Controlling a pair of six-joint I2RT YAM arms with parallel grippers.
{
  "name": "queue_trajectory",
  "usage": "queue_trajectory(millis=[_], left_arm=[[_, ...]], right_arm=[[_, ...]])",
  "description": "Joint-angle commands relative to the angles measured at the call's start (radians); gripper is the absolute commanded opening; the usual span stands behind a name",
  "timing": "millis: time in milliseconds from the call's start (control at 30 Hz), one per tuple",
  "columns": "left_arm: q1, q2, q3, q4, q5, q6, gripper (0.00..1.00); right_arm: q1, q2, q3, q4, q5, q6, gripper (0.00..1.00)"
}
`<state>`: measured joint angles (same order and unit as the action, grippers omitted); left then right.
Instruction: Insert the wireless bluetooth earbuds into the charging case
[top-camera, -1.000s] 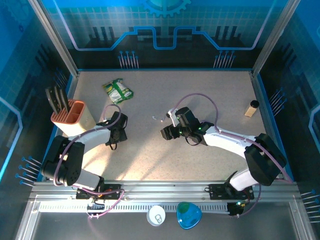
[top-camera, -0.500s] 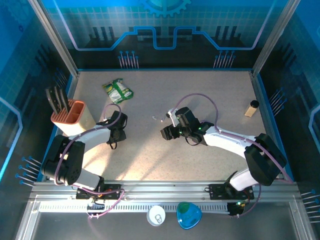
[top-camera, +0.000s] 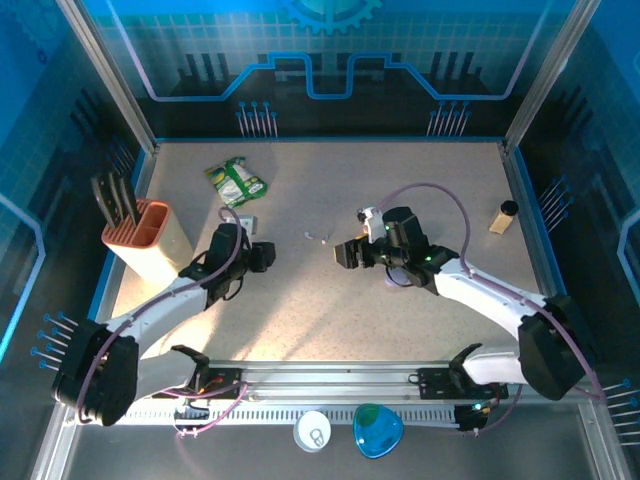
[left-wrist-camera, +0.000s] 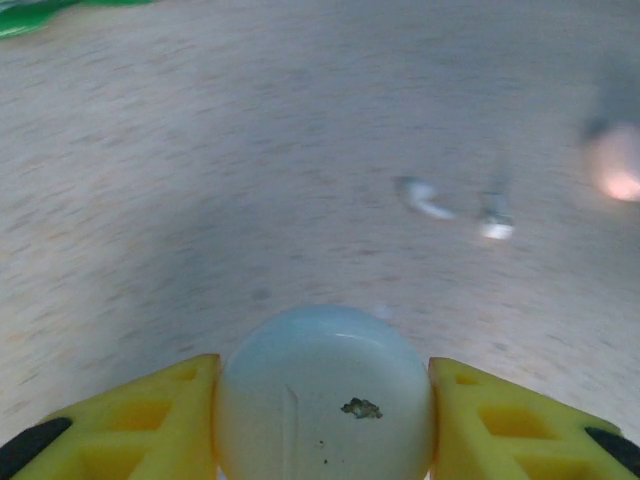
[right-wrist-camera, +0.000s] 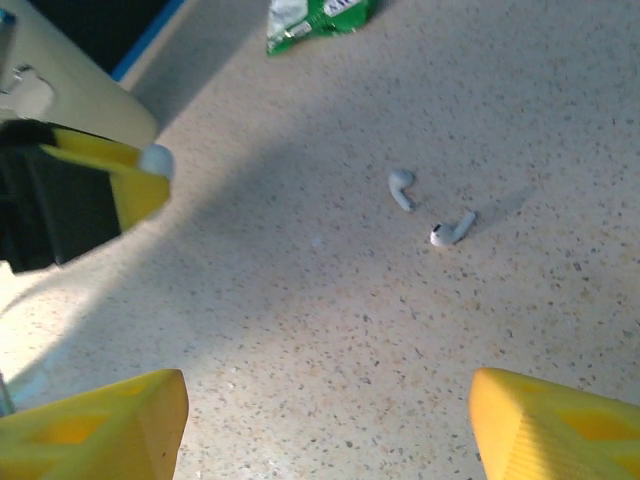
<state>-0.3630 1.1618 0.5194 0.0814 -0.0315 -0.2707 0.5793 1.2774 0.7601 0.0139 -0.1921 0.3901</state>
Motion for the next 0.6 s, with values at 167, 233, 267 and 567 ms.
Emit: queue_trajectory(millis=[167,233,267,567], left_arm=[[-0.112,0.022,-0.095,0.51,0.35,0.489,0.36],[-0.132,0.051,-0.13,0.641,0.38,0.581,0.36],[-0.139,0.065,-0.134,0.685,0.387,0.605,0.36],[-0.24,0.159,-0.072,0.698,0.347,0.853,0.37]], right_arm=[[-0.029,-0.088,0.086,-0.141,-0.05,0.041,0.74],[-0.03,-0.089,0.092,-0.157,-0.037,0.04,0.74],[-0.031,-0.086,0.098,-0.174,-0.036,0.042,0.74],[-0.027,-0.035,0.145,-0.203,-0.15,0.069,0.73]])
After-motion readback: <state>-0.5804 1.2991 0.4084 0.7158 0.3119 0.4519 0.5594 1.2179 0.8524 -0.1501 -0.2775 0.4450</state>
